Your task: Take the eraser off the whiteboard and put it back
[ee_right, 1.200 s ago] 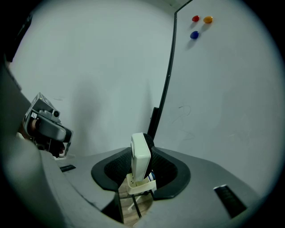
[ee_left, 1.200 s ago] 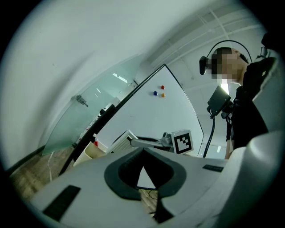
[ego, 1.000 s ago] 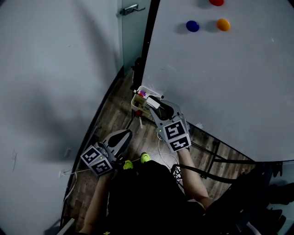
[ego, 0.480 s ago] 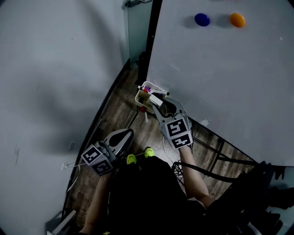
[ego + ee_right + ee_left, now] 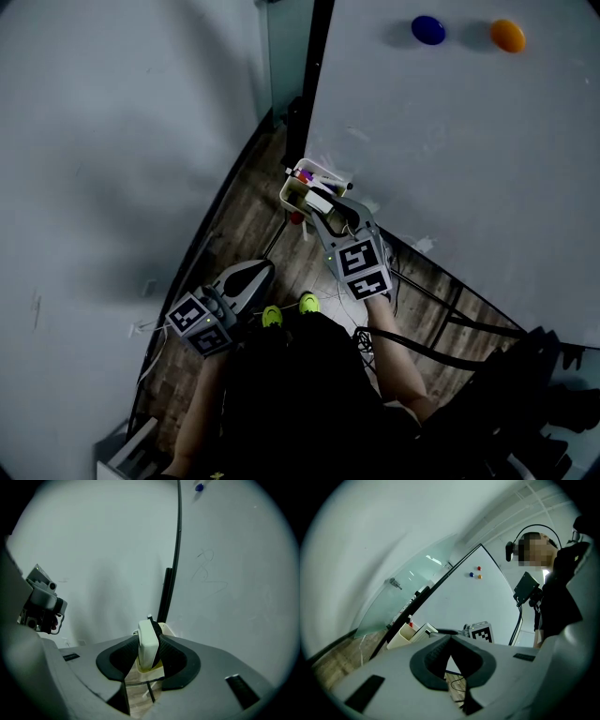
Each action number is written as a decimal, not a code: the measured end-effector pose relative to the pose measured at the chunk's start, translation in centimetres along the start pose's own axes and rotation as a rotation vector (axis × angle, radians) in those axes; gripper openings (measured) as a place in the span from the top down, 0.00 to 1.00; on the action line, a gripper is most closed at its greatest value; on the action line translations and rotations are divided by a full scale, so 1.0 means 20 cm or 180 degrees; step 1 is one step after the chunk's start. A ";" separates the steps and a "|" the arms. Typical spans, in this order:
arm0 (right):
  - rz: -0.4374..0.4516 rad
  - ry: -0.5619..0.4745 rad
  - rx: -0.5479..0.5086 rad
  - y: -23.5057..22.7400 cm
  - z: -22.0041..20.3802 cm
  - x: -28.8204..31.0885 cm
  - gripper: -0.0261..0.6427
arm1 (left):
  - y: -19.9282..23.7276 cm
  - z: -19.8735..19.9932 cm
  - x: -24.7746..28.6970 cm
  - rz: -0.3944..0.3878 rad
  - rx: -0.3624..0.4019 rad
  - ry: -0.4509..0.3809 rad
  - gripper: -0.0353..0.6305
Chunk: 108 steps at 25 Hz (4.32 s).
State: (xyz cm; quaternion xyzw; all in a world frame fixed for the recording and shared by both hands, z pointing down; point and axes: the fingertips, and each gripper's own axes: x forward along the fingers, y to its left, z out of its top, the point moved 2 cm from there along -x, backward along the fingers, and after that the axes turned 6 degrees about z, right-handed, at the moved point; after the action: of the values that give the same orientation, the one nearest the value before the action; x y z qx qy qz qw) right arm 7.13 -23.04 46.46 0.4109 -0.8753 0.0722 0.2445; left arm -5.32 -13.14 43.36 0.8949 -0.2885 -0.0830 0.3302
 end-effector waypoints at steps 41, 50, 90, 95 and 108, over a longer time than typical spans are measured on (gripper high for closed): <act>0.0197 0.0153 0.0000 0.04 -0.17 0.11 0.74 | 0.00 -0.07 0.00 0.0202 0.0022 0.0025 0.91; 0.0271 0.0119 0.0046 0.06 -0.15 0.09 0.71 | -0.02 -0.05 0.01 0.0196 0.0013 0.0014 0.91; -0.0118 -0.0103 0.0261 0.33 -0.19 -0.32 0.71 | -0.18 -0.18 -0.13 -0.0235 0.0101 0.0216 0.91; -0.0268 -0.0155 0.0338 0.50 -0.17 -0.40 0.70 | -0.22 -0.18 -0.31 -0.0363 0.0181 0.0221 0.91; -0.0373 -0.0239 0.0399 0.91 -0.09 -0.52 0.71 | -0.31 -0.18 -0.71 -0.0488 0.0269 0.0191 0.91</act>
State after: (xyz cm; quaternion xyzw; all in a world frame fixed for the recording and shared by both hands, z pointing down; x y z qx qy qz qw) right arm -0.28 -3.54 44.31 0.4782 -0.8521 0.0969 0.1891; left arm -12.91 0.80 41.65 0.9295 -0.2124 -0.0690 0.2934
